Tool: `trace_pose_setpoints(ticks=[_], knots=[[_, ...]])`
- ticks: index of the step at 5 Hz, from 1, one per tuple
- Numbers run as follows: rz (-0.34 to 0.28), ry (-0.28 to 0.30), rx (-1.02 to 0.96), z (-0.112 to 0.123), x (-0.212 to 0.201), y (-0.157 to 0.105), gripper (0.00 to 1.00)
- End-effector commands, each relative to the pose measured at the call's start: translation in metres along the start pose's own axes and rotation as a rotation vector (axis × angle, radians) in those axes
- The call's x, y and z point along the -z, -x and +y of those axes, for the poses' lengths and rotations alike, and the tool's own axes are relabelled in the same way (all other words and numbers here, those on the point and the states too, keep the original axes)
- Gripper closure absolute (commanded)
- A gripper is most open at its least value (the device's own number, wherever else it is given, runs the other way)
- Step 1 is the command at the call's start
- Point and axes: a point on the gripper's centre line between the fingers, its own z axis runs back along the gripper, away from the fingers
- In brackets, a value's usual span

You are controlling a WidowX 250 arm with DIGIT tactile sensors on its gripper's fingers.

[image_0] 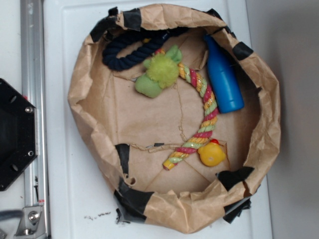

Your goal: Grab the green animal.

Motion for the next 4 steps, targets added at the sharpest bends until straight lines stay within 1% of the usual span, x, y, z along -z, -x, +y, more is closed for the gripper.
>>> trace_pose_setpoints(ticks=[1,2,3,4], knots=[[0.14,0.151,0.046,0.028,0.062,-0.062,0.0],[0.018,0.101,-0.11,0.041,0.087,-0.095,0.0],[-0.109,0.02,-0.282,0.061,0.123,-0.113,0.0],[-0.135,-0.111,-0.413,0.081,0.154,-0.123,0.0]])
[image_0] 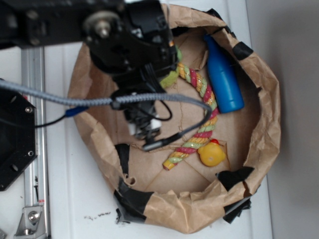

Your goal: Grab the green animal.

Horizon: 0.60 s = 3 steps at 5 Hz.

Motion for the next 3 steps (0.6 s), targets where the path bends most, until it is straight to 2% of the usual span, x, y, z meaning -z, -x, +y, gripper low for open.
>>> trace_pose_setpoints(ticks=[1,2,3], knots=[[-0.076,-0.125,-0.24,0.045,0.05,-0.029,0.0],[-0.06,-0.083,-0.182,0.036,0.069,-0.041,0.0],[-0.007,-0.081,-0.034,0.022,0.075,-0.049,1.0]])
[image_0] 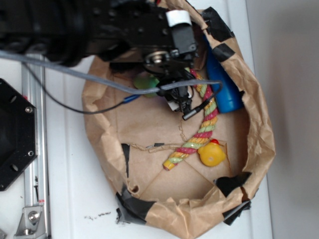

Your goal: Grab the green animal.

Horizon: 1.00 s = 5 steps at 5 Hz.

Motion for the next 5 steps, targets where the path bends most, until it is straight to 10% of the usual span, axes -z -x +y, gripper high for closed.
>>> trace_pose_setpoints(ticks=[1,2,3,5], knots=[[0.091,0.162,0.355,-0.022,-0.026,-0.022,1.0],[-0.007,0.223,0.609,-0.052,-0.078,-0.02,1.0],[-0.019,0.091,0.762,-0.06,-0.126,-0.011,1.0],[0.094,0.131,0.75,-0.043,-0.154,0.001,1.0]])
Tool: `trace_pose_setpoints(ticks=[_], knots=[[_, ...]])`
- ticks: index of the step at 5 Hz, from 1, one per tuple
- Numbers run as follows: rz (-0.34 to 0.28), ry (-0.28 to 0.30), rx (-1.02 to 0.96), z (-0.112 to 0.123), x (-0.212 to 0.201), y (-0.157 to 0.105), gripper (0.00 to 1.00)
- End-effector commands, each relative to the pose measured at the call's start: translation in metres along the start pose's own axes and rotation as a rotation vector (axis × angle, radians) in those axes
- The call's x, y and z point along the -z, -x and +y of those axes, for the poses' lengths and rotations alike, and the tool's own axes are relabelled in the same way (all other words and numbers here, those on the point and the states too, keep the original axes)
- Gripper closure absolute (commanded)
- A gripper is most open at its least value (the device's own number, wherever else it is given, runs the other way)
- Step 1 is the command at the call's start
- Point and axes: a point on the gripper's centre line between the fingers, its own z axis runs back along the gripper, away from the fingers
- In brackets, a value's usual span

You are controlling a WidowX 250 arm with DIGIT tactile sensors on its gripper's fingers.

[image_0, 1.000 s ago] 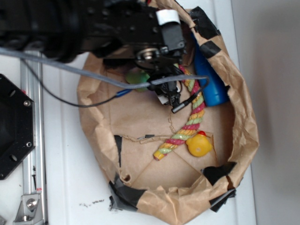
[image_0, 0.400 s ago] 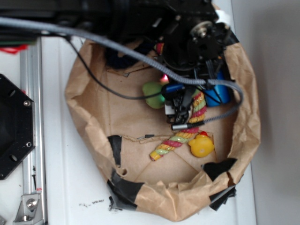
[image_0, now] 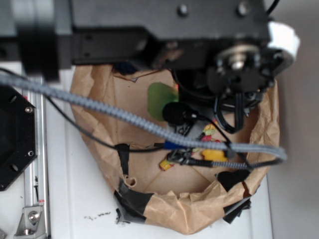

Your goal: Grab the green animal.

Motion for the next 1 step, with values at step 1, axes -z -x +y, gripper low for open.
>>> trace_pose_setpoints(ticks=[1], knots=[[0.0,0.004,0.023,0.009,-0.0272,0.0095,1.0]])
